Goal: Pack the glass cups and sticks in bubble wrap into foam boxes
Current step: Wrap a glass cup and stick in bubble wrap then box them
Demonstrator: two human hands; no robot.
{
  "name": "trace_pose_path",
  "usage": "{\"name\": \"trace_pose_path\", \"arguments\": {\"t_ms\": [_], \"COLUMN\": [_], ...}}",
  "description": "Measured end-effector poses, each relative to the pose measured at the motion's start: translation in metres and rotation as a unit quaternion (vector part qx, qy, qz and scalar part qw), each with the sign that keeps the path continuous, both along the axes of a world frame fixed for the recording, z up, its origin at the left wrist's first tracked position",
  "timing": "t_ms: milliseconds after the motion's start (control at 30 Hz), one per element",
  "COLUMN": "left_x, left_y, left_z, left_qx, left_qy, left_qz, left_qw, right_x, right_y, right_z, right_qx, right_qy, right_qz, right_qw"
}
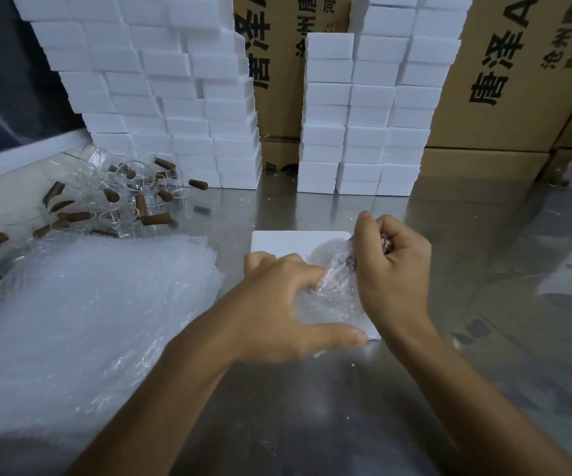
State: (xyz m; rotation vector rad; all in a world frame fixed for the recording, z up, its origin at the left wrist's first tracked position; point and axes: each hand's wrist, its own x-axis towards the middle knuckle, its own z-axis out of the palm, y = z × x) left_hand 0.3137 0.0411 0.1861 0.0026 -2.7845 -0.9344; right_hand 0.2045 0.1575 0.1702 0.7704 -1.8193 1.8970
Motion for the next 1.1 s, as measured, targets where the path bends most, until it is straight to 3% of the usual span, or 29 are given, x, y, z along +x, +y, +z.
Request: {"name": "trace_pose_path", "arguments": {"t_ms": [67, 233, 433, 500, 567, 633, 700, 767, 833, 900, 1000, 1033, 1100], "left_x": [-0.001, -0.003, -0.004, -0.006, -0.010, -0.011, -0.012, -0.013, -0.012, -0.010, -0.006, -0.005, -0.004], "left_y": [0.007, 0.014, 0.016, 0.016, 0.018, 0.024, 0.032, 0.034, 0.026, 0.013, 0.001, 0.000, -0.001], "left_z": [0.000, 0.000, -0.002, -0.004, -0.007, -0.008, -0.007, -0.009, -0.006, -0.003, 0.001, 0.002, 0.003], "left_qx": [-0.014, 0.094, 0.092, 0.062, 0.042, 0.135, 0.270, 0.324, 0.328, 0.345, 0.323, 0.301, 0.273], "left_qy": [0.017, 0.122, 0.140, 0.228, 0.339, 0.356, 0.301, 0.306, 0.346, 0.367, 0.372, 0.371, 0.357], "left_qz": [0.018, -0.015, -0.012, 0.031, 0.120, 0.149, 0.099, 0.088, 0.114, 0.113, 0.077, 0.060, 0.032], "left_qw": [1.000, 0.988, 0.986, 0.971, 0.932, 0.912, 0.909, 0.891, 0.871, 0.856, 0.867, 0.877, 0.893], "right_x": [0.004, 0.002, 0.000, -0.002, -0.004, -0.003, 0.002, 0.008, 0.012, 0.011, 0.008, 0.008, 0.006], "right_y": [-0.001, 0.000, 0.002, 0.002, 0.003, 0.004, 0.004, 0.001, -0.001, 0.002, 0.008, 0.010, 0.011], "right_z": [0.002, 0.007, 0.006, 0.006, 0.009, 0.012, 0.012, 0.011, 0.014, 0.017, 0.022, 0.022, 0.023], "right_qx": [-0.001, -0.021, -0.028, -0.047, -0.082, -0.109, -0.089, -0.070, -0.100, -0.150, -0.139, -0.121, -0.097], "right_qy": [0.017, 0.026, 0.007, -0.022, -0.077, -0.114, -0.116, -0.146, -0.262, -0.386, -0.486, -0.505, -0.511], "right_qz": [-0.009, -0.019, -0.010, 0.003, 0.016, 0.034, 0.059, 0.123, 0.251, 0.355, 0.432, 0.458, 0.481], "right_qw": [1.000, 0.999, 1.000, 0.999, 0.994, 0.987, 0.988, 0.979, 0.927, 0.838, 0.747, 0.721, 0.706]}}
